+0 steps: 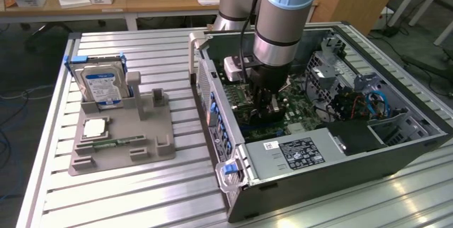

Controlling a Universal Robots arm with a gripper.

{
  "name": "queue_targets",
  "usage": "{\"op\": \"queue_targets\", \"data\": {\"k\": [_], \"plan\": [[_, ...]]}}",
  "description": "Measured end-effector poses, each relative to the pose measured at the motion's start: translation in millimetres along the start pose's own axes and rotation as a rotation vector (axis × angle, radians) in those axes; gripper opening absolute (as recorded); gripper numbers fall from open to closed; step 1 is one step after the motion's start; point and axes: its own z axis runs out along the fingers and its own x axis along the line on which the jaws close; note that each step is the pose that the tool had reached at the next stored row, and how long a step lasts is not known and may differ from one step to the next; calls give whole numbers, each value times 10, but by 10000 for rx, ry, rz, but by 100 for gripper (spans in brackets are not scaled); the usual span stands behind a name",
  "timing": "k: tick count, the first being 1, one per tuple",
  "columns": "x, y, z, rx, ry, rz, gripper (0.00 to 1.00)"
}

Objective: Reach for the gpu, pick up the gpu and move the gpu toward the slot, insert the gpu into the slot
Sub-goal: 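Insert the gpu into the slot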

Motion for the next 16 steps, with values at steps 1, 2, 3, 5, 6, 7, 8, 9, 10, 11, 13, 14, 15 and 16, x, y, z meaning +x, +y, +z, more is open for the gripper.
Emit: {"op": "queue_targets", "data": {"k": [1, 2, 3, 5, 6, 7, 8, 9, 10, 11, 13, 14, 15, 16], "plan": [[0, 0, 1, -1, 1, 1, 26], [0, 0, 2, -1, 1, 0, 26], [0, 0, 3, 0, 1, 1, 26], [0, 0, 5, 0, -1, 1, 26], [0, 1, 6, 0, -1, 1, 26], [0, 1, 7, 1, 0, 1, 26], [0, 1, 7, 0, 0, 1, 26], [0, 1, 8, 0, 0, 1, 26], [0, 1, 12, 0, 0, 1, 26], [-1, 1, 18, 0, 2, 2, 26], [0, 4, 54, 1, 1, 0, 26], [0, 6, 64, -3, 6, 0, 26], [0, 6, 67, -2, 4, 0, 26], [0, 7, 68, -2, 3, 0, 26]]}}
